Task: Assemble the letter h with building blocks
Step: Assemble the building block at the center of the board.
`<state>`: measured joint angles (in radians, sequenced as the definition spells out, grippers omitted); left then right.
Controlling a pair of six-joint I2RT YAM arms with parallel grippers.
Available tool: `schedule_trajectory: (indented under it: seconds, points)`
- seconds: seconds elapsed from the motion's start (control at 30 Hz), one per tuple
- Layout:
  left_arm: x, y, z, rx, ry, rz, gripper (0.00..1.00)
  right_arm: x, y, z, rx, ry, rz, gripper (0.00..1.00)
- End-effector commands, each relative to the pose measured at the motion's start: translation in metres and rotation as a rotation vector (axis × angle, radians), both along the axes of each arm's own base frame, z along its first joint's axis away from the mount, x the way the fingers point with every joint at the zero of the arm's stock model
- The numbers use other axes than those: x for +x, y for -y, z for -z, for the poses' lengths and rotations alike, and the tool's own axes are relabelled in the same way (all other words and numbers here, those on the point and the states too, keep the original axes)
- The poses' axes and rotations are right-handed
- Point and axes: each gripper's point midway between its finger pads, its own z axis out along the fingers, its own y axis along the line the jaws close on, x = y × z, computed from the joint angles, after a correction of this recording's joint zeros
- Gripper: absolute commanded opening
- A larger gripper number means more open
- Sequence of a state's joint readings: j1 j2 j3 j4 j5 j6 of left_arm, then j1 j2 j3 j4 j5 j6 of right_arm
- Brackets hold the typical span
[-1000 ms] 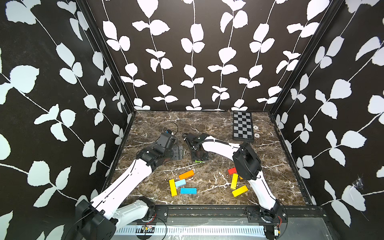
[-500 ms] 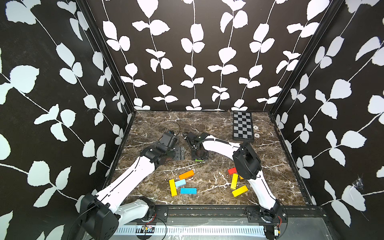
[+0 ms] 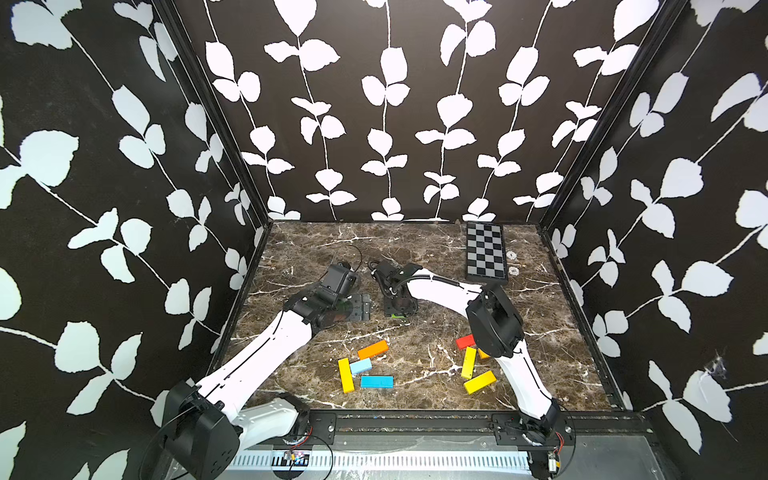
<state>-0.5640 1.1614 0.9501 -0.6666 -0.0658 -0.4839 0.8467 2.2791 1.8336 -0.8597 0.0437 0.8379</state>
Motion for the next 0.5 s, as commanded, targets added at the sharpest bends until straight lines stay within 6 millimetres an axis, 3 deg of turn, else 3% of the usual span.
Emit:
schedule_trajectory:
  seconds: [0.0, 0.07, 0.13, 0.47]
  points:
    - [-0.002, -0.001, 0.003, 0.0, -0.003, 0.012, 0.88, -0.002, 0.014, 0.035, -0.051, -0.039, 0.022, 0.67]
    - [-0.002, -0.002, 0.002, -0.003, -0.001, 0.011, 0.88, -0.003, 0.013, 0.033, -0.05, -0.039, 0.023, 0.74]
    - [-0.003, -0.001, 0.001, -0.005, 0.002, 0.013, 0.88, -0.003, 0.012, 0.031, -0.045, -0.04, 0.031, 0.75]
    - [-0.004, 0.0, 0.003, -0.011, 0.0, 0.019, 0.88, -0.009, 0.012, 0.041, -0.06, -0.075, 0.053, 0.64]
